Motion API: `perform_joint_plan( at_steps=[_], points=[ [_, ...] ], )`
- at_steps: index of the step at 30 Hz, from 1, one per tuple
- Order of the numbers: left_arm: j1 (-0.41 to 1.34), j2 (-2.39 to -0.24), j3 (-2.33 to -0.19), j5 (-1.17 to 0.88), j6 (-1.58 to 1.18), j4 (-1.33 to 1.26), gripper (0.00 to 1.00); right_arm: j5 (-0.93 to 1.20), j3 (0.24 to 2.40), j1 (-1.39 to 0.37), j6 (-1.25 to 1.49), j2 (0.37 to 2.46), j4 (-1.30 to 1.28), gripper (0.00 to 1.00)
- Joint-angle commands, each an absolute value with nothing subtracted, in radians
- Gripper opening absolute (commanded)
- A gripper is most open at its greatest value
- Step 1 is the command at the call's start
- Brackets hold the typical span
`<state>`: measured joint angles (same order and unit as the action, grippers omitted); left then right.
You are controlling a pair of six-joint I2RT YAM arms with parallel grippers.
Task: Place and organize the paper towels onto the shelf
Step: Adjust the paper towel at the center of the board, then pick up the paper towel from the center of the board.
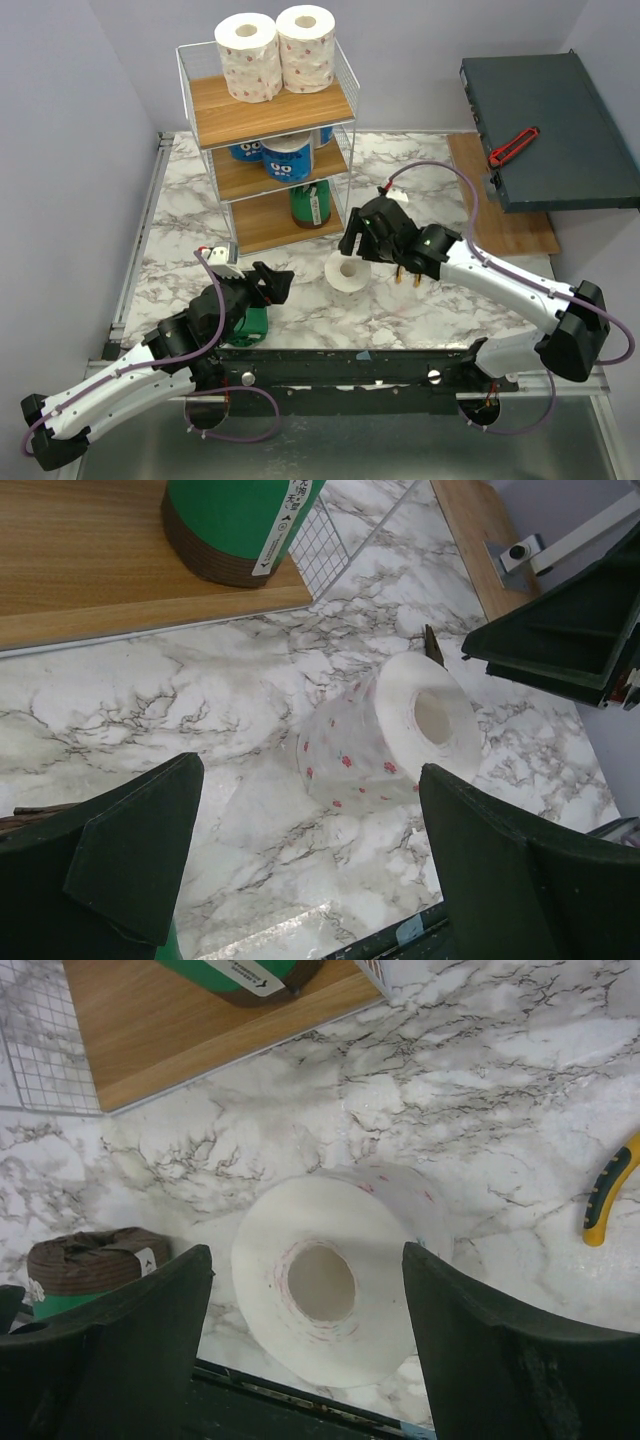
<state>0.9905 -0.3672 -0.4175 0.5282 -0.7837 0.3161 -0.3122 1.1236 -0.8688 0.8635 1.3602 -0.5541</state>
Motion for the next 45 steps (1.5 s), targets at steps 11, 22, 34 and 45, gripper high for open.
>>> perform_joint_plan(
  at_steps=[11, 22, 34, 45],
  points=[
    [0.994, -0.327, -0.393, 0.544, -0.829, 0.338, 0.93, -0.359, 1.234, -0.869, 0.834, 1.412, -0.866, 0.81],
    [0.994, -0.335, -0.390, 0.539, -0.828, 0.332, 0.93, -0.291, 1.180, -0.868, 0.816, 1.453, -0.814, 0.74],
    [0.994, -0.334, -0.381, 0.540, -0.831, 0.328, 0.93, -0.272, 1.162, -0.868, 0.811, 1.504, -0.760, 0.70],
    [0.994, -0.329, -0.373, 0.537, -0.833, 0.327, 0.93, -0.261, 1.152, -0.869, 0.817, 1.512, -0.754, 0.56]
  ],
)
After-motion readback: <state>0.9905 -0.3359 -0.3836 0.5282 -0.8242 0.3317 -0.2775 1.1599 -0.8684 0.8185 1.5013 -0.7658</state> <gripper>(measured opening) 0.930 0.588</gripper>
